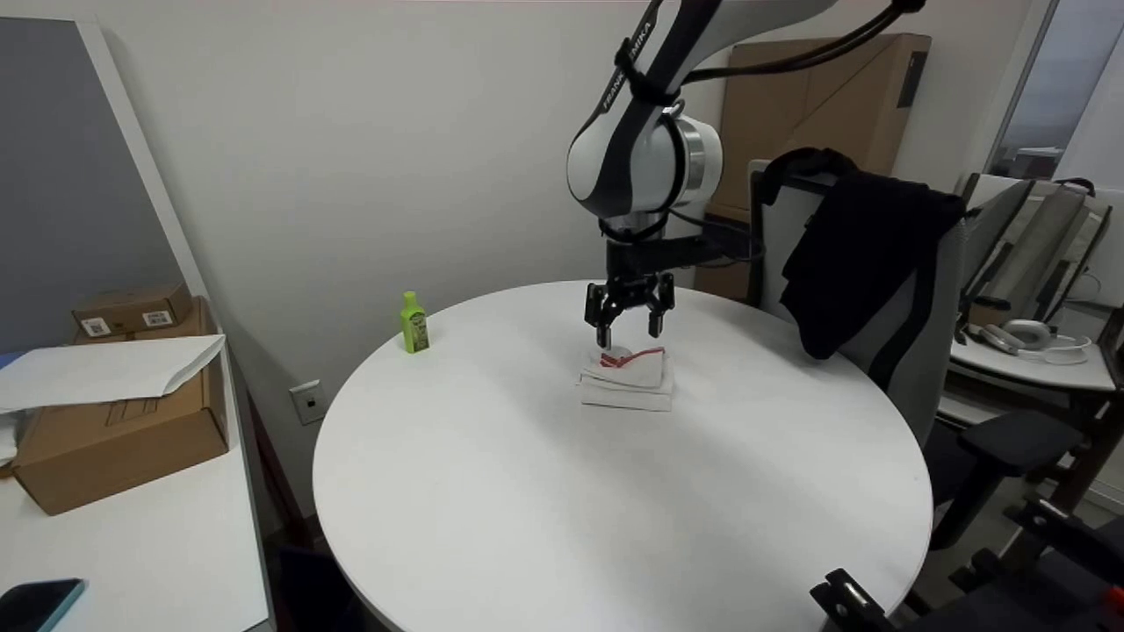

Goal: Use the towel to wipe the table then unfold it.

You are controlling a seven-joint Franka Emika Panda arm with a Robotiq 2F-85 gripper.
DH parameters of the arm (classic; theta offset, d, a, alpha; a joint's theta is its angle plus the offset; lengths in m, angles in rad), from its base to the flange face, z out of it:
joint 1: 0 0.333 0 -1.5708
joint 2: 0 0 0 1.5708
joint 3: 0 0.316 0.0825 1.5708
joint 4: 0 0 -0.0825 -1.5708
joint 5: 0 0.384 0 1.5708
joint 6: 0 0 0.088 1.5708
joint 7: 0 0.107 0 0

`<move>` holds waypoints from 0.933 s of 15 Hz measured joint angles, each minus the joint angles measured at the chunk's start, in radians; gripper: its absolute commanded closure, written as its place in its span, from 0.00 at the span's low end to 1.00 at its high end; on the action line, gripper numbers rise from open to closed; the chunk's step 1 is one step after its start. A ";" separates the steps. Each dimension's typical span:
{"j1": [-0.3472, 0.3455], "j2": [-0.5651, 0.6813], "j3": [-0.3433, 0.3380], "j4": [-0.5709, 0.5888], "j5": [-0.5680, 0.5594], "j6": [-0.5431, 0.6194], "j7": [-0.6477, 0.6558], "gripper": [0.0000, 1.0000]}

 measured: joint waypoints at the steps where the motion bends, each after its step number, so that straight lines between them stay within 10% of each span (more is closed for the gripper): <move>1: 0.000 -0.012 0.006 -0.016 0.000 -0.019 -0.025 0.00; 14: 0.245 -0.023 -0.190 -0.128 -0.356 0.126 0.107 0.00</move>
